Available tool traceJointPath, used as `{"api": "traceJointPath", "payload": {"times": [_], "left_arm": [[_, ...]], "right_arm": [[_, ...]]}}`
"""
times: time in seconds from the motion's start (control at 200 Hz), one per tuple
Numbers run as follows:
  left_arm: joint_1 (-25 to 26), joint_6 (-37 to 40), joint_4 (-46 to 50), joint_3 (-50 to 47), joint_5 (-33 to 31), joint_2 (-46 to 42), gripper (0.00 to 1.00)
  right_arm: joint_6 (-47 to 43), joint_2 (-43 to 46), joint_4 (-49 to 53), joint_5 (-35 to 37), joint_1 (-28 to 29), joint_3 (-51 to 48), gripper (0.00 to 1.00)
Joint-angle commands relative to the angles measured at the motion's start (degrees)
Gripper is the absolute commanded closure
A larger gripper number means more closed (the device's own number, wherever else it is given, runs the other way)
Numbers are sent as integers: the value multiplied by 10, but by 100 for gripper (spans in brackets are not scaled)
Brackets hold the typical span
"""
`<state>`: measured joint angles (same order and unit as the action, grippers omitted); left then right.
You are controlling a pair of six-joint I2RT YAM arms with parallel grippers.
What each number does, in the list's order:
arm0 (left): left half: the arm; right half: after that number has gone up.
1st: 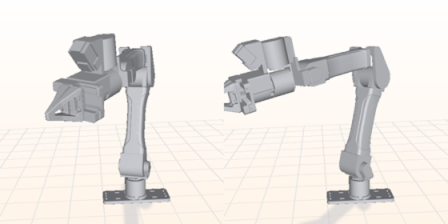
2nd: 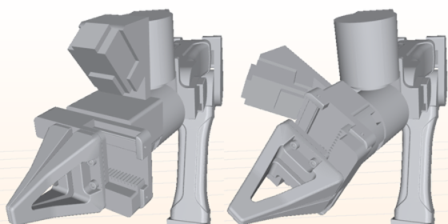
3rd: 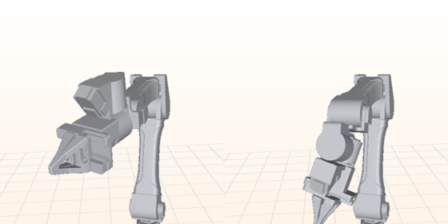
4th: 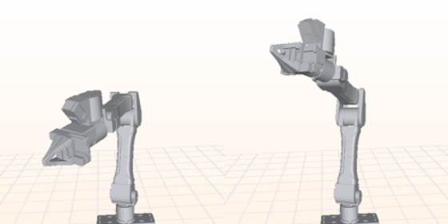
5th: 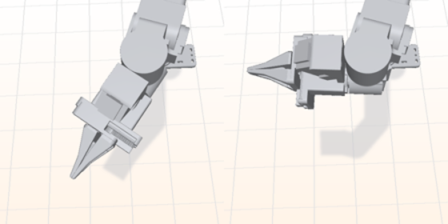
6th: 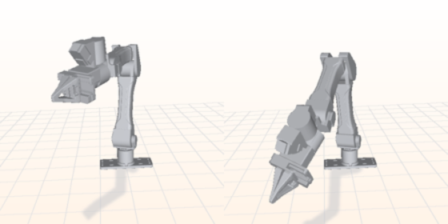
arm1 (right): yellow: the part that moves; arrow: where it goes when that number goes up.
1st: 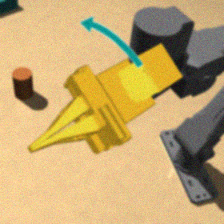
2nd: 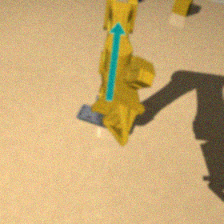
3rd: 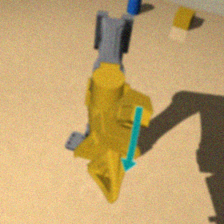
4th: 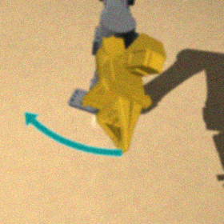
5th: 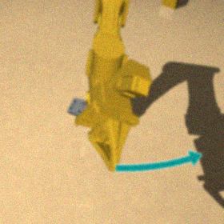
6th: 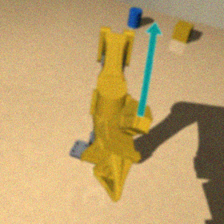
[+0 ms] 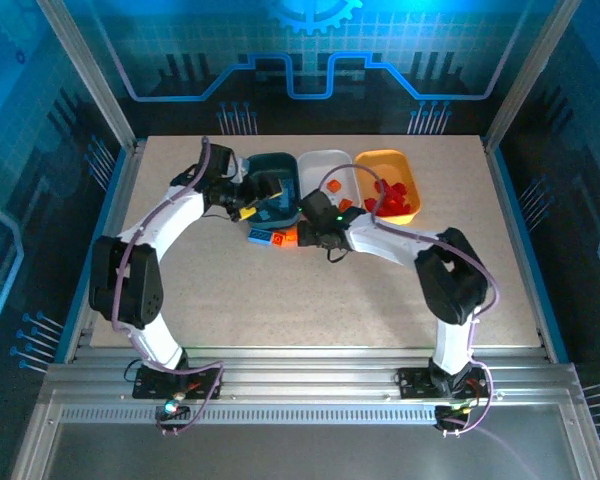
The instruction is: Sort the legos into containers by color
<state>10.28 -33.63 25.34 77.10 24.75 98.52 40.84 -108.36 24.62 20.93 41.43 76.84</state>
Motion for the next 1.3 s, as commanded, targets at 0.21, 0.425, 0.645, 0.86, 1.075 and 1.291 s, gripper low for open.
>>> {"api": "traceJointPath", "payload": {"times": [0.21,0.425,0.645,0.86,1.075,1.291], "left_arm": [[-3,-8,2,1,2,-23,1],[-4,-13,-1,1,9,-26,1],[-4,-13,-3,0,10,-26,1],[-4,-14,-4,-1,12,-23,1],[-4,-15,-5,-1,15,-21,1],[-4,-15,-6,-2,17,-20,1]], "right_arm": [[50,-99,9,-13,10,102,16],[34,-107,-4,-44,15,102,16],[26,-113,-12,-54,17,111,16],[23,-137,-7,-73,17,128,17],[30,-139,18,-30,16,130,21],[31,-135,20,-12,15,126,28]]}}
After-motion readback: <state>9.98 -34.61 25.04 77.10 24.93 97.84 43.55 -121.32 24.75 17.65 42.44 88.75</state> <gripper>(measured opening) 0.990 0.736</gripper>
